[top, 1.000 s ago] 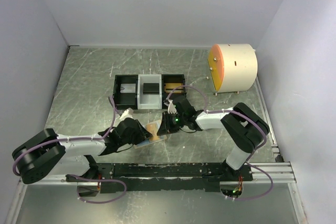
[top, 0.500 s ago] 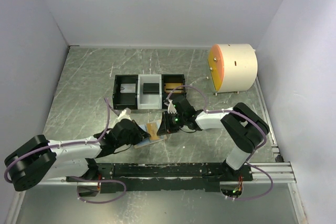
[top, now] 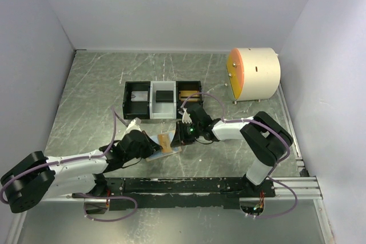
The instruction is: Take the credit cards out of the card holder
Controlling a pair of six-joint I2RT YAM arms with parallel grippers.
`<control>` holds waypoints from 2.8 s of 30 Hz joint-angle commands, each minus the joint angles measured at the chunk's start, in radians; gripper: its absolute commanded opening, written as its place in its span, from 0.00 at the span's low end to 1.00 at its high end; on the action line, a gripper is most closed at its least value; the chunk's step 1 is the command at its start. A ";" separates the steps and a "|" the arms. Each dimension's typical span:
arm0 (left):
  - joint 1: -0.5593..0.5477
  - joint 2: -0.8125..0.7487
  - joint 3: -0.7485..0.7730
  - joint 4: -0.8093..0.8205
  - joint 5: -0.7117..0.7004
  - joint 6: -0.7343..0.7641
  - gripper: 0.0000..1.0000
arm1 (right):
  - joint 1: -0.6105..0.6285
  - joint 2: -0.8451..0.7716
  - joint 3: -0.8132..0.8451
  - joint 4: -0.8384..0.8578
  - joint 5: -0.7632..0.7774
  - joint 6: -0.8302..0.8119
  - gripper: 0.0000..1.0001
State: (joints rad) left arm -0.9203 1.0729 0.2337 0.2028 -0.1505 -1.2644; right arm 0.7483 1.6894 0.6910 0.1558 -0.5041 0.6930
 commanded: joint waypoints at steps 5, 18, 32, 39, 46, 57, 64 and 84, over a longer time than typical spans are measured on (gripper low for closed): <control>-0.007 -0.048 0.014 -0.079 -0.039 -0.003 0.07 | 0.002 0.039 0.017 -0.067 0.076 -0.028 0.22; -0.007 -0.106 0.029 -0.152 -0.055 0.004 0.10 | 0.003 0.042 0.025 -0.082 0.079 -0.037 0.22; -0.006 -0.072 0.010 -0.043 -0.013 0.002 0.19 | 0.002 0.059 0.029 -0.071 0.059 -0.036 0.22; -0.007 -0.070 0.006 -0.046 -0.014 -0.008 0.09 | 0.003 0.056 0.025 -0.078 0.062 -0.041 0.22; -0.007 -0.126 0.043 -0.244 -0.064 -0.023 0.07 | 0.002 -0.004 0.058 -0.117 0.073 -0.067 0.23; -0.006 -0.130 0.053 -0.236 -0.055 -0.010 0.07 | 0.059 -0.010 0.180 -0.156 0.041 -0.107 0.25; -0.006 -0.114 0.067 -0.222 -0.040 0.000 0.13 | 0.060 0.102 0.165 -0.115 0.062 -0.068 0.27; -0.006 -0.029 0.018 -0.016 0.012 -0.012 0.28 | 0.060 0.121 0.088 -0.068 0.061 -0.048 0.28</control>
State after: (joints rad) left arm -0.9211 1.0409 0.2584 0.1097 -0.1593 -1.2655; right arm 0.8017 1.7824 0.8158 0.1493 -0.4839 0.6582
